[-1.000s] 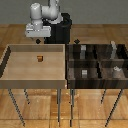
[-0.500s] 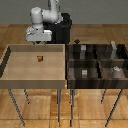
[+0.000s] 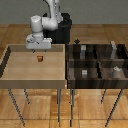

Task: Place the loaf of bread into the appropriate compartment.

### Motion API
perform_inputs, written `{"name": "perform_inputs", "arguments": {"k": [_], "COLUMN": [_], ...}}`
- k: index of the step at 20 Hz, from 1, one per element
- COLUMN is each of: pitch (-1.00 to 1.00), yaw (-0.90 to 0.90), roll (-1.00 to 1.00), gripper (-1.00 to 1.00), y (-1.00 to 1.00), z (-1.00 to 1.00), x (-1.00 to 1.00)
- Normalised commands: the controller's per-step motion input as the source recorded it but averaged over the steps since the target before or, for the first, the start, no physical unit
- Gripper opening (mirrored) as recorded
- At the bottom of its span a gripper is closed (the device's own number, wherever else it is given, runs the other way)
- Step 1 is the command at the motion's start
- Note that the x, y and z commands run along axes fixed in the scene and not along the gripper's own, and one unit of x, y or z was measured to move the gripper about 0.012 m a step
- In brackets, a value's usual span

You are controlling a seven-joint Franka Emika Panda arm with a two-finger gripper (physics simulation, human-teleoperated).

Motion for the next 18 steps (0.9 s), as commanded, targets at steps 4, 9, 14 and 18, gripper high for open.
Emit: {"name": "perform_inputs", "arguments": {"k": [4,9,14,18], "pitch": [0.0,0.0,0.0,0.0], "yaw": [0.0,0.0,0.0,0.0], "roll": [0.0,0.0,0.0,0.0], "gripper": [1.0,1.0,1.0,1.0], "y": [0.0,0.0,0.0,-0.25], "z": [0.0,-0.4,0.0,0.0], "x": [-0.5,0.0,0.0,0.0]}}
